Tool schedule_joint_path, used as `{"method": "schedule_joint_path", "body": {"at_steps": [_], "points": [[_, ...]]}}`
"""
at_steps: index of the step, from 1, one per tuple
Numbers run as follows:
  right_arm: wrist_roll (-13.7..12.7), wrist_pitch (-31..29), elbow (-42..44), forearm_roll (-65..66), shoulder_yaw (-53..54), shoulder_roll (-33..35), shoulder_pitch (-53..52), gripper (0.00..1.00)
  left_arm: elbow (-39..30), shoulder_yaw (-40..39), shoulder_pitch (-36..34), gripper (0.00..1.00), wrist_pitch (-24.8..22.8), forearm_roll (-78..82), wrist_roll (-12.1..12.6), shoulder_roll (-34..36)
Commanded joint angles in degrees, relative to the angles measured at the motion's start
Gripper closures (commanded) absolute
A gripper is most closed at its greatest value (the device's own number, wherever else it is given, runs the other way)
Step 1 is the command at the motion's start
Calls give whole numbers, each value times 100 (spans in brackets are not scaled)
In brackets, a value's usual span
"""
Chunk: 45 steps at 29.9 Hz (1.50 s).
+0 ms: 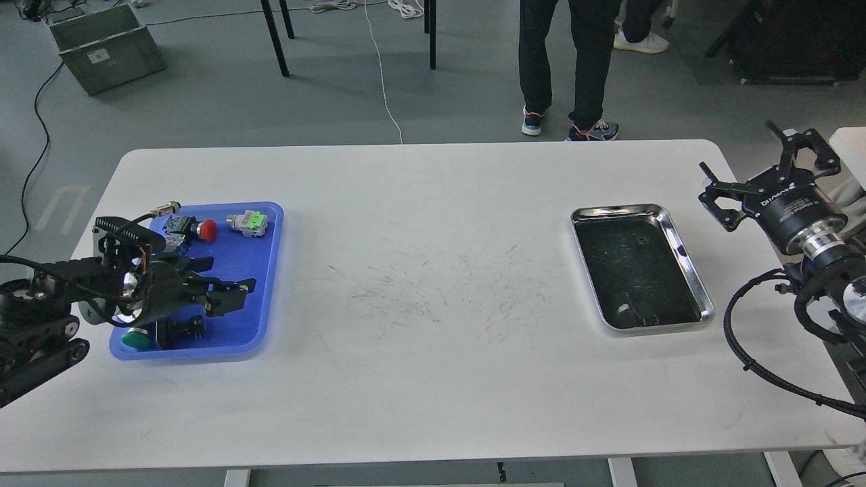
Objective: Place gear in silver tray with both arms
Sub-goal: 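Lower the left gripper onto another black gear in the blue tray, then close the left gripper on the second gear and lift it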
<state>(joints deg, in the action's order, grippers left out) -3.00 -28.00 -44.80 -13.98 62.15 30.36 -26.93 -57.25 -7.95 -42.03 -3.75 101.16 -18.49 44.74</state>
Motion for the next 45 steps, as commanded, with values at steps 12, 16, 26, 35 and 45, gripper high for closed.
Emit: {"method": "schedule_joint_path", "body": {"at_steps": [12, 16, 26, 35, 45], "points": [[18, 0, -20, 0, 60, 31, 12, 3, 293, 110, 99, 25, 199, 246, -76, -79], [18, 0, -20, 0, 43, 31, 21, 3, 337, 110, 178, 34, 216, 264, -67, -71], [18, 0, -37, 0, 17, 31, 21, 3, 513, 110, 257, 61, 216, 527, -49, -97], [18, 0, -64, 0, 8, 31, 21, 3, 548, 110, 283, 86, 243, 572, -32, -115], [10, 0, -55, 0, -1, 14, 13, 3, 303, 22, 126, 93, 243, 536, -58, 157]]}}
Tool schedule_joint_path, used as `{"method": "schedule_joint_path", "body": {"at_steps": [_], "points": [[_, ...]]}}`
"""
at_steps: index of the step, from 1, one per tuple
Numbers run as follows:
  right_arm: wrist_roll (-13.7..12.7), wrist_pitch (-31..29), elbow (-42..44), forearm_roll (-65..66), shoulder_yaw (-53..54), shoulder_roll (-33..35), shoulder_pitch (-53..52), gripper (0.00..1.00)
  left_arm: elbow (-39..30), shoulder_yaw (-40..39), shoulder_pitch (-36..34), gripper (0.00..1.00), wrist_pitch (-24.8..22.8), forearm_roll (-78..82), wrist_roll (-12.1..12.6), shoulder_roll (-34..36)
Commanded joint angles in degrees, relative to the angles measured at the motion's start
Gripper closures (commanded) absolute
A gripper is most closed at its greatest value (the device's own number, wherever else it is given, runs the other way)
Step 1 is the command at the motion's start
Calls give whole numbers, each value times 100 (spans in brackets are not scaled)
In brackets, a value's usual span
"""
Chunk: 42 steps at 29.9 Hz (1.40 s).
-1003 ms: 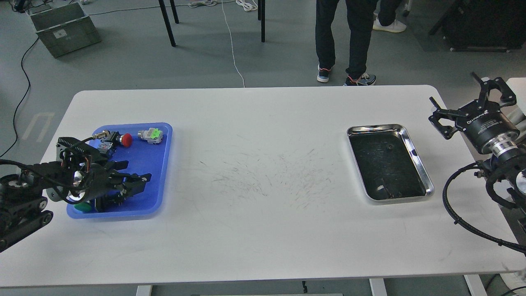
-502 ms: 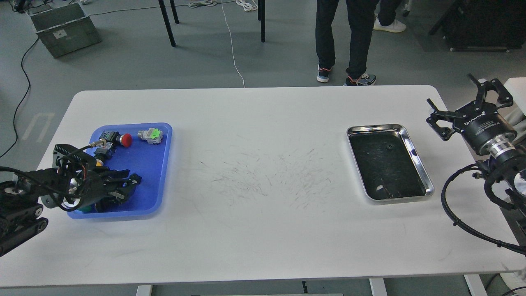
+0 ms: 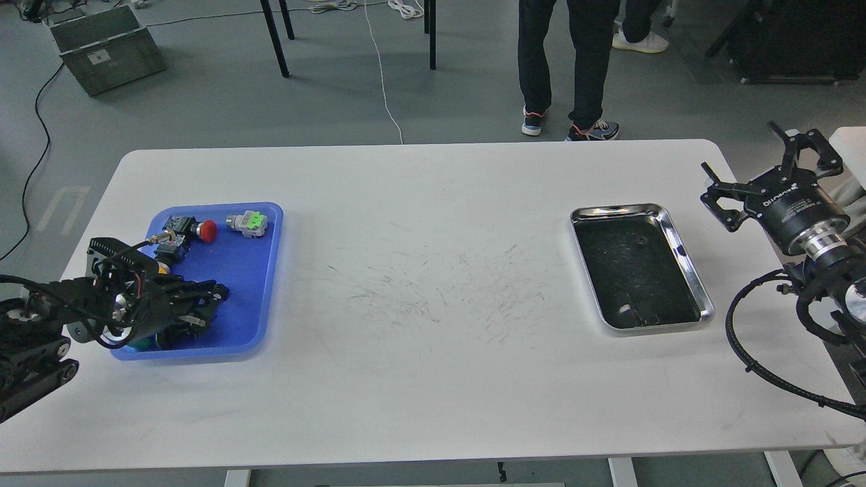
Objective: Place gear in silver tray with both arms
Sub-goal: 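Close the left gripper on the second gear and lift it, then carry the second gear with the left gripper toward the table center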
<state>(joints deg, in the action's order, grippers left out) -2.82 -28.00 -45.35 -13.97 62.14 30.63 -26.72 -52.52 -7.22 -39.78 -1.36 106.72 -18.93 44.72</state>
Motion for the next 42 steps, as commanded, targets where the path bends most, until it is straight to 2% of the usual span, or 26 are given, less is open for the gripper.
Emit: {"method": "schedule_joint_path", "body": {"at_steps": [1, 6, 8, 14, 17, 21, 23, 33, 42], "points": [[-8, 0, -1, 0, 9, -22, -9, 3, -302, -51, -205, 93, 4, -20, -14, 290], [1, 0, 8, 0, 18, -22, -18, 3, -1250, -69, -951, 92, -109, -90, 47, 897], [-8, 0, 17, 0, 18, -22, -9, 3, -1760, -69, -1382, 92, -311, -265, 126, 1126], [-8, 0, 26, 0, -17, -13, -18, 3, -3018, -104, -2525, 92, -1102, -854, 1004, 1004], [-8, 0, 61, 0, -8, 13, -18, 3, -3221, -113, -2719, 92, -1287, -1021, 1452, 286], [-16, 0, 113, 0, -9, 57, 0, 3, -3134, -95, -2711, 92, -1288, -1250, 1936, -830], [-43, 0, 175, 0, 0, 83, 0, 3, -2889, -34, -2658, 92, -1279, -1241, 2077, -1428], [-69, 0, 289, 9, -9, 171, -167, 4, -982, 28, -2035, 92, -1077, -1127, 2139, -4373], [-78, 0, 272, 9, -17, 171, -220, 4, -488, 54, -1455, 92, -954, -855, 2139, -4472]]}}
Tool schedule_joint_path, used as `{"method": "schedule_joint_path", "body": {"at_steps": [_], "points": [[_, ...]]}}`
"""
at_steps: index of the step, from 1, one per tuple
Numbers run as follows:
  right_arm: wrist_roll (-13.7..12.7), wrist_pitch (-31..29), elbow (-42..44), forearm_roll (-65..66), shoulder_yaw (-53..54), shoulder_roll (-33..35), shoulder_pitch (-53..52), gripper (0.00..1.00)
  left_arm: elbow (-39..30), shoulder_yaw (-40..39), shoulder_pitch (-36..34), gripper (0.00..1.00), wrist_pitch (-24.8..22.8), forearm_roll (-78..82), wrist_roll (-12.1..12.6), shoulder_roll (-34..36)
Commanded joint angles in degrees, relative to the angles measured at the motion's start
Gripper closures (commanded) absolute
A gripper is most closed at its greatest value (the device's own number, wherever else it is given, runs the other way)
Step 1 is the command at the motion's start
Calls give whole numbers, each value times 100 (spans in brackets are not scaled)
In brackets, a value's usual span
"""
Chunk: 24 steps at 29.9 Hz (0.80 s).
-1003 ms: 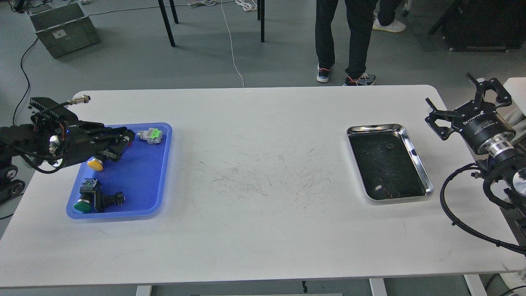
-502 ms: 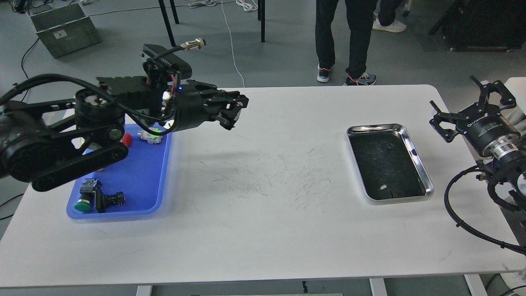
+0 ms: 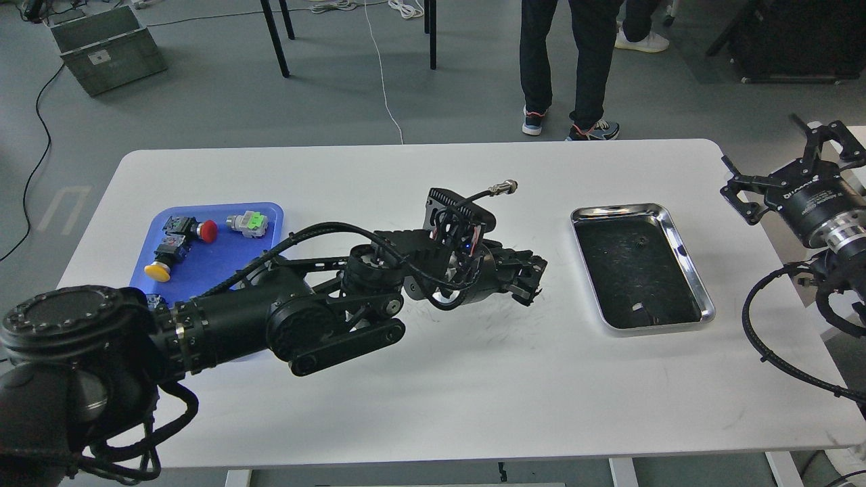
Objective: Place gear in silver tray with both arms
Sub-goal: 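Carry the second gear with the left gripper toward the table center, then open the left gripper to drop the gear, then retract the arm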
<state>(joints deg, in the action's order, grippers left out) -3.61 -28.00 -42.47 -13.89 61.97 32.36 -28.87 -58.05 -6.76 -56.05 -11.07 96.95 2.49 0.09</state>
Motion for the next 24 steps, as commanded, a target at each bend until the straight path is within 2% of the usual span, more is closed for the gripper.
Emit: {"method": "schedule_joint_path", "body": {"at_steps": [1, 7, 12, 16, 24], "points": [[0, 0, -15, 0, -1, -10, -4, 4, 75, 8, 252, 92, 26, 175, -3, -9], [9, 0, -33, 0, -1, -28, -4, 4, 31, -27, 525, 91, 105, 219, 14, -9], [9, 0, -59, -9, 8, -28, 13, 3, -48, 184, 569, 91, 394, 219, 49, -9], [9, 0, -50, -9, 8, -19, 40, 3, -75, 210, 841, 91, 430, 219, 76, -9], [27, 0, -50, -9, 8, -19, 40, 3, -74, 202, 895, 89, 483, 219, 76, -9]]}}
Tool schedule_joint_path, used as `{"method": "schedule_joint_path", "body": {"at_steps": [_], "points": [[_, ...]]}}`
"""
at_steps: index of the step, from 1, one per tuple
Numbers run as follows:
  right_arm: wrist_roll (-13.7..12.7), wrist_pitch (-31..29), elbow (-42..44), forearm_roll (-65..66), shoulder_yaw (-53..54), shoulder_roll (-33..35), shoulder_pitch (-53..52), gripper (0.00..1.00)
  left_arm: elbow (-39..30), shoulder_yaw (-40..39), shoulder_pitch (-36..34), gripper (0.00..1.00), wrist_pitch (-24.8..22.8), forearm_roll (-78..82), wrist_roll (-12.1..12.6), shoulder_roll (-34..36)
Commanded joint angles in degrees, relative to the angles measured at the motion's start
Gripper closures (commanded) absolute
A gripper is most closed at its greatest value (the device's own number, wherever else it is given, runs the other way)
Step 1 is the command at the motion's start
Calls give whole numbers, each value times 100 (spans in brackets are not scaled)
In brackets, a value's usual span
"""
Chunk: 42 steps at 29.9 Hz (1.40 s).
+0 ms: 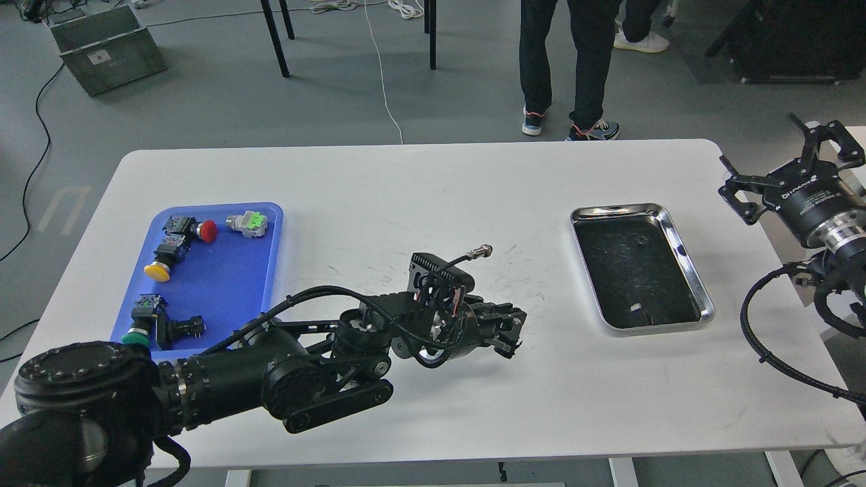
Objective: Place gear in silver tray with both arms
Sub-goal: 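Open the left gripper to drop the gear, then retract the arm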
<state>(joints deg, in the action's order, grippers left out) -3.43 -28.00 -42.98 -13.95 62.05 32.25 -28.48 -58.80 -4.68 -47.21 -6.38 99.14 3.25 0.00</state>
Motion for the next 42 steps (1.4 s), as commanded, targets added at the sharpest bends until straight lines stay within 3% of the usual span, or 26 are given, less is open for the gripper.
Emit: {"method": "schedule_joint_path", "body": {"at_steps": [1, 10, 15, 16, 19, 23, 34, 42], "points": [[18, 0, 0, -2, 0, -8, 0, 3, 0, 2, 19, 88, 14, 0, 0, 0], [36, 0, 0, 7, 0, -43, 0, 3, 0, 2, 89, 75, 23, 9, 9, 0], [36, 0, 9, 7, 0, -26, 0, 3, 0, -7, 107, 58, 120, 0, 9, 0], [36, 0, 9, 7, 0, -26, 0, 3, 0, 2, 107, 53, 129, 0, 18, 0], [36, 0, 9, -2, 0, -8, 0, 3, 0, 2, 98, 20, 137, -70, 70, 0], [36, 0, 9, 7, 0, 1, 0, 3, 0, -7, 107, 7, 251, -105, 79, 0], [36, 0, 0, 7, 0, 1, -17, 3, 71, -305, 89, 3, 656, -342, 88, 0], [36, 0, 0, 7, -18, -26, -52, 3, 9, -1912, 2, 3, 665, -824, 88, 0]]}}
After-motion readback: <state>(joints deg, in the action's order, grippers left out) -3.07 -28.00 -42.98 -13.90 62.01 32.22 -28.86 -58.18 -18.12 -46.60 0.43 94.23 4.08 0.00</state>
